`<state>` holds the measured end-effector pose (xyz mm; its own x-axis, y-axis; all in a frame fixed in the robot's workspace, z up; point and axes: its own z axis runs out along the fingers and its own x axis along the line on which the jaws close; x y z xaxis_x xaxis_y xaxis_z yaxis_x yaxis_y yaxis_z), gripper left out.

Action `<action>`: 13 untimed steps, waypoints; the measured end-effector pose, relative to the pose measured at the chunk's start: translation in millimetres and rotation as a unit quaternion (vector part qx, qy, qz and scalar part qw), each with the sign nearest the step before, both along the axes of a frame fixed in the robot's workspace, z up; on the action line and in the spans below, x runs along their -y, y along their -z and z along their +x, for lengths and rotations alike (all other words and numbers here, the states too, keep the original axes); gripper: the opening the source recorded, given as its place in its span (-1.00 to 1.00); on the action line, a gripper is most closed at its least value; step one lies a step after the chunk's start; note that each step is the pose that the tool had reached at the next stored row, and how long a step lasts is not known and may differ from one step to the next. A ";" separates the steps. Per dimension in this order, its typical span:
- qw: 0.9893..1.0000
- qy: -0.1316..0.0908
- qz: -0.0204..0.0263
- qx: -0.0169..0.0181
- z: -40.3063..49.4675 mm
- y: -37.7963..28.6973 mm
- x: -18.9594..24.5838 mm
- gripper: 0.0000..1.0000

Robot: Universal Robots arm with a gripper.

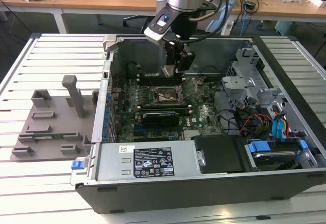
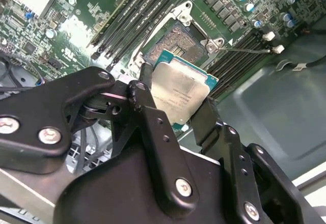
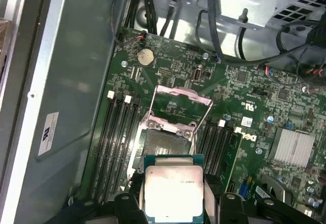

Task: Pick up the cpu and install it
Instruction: 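Place the cpu into insertion slot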

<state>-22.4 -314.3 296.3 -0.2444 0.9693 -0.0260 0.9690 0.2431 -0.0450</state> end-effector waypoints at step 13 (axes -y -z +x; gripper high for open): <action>0.998 0.060 -0.003 0.000 0.0 0.2 0.0 0.09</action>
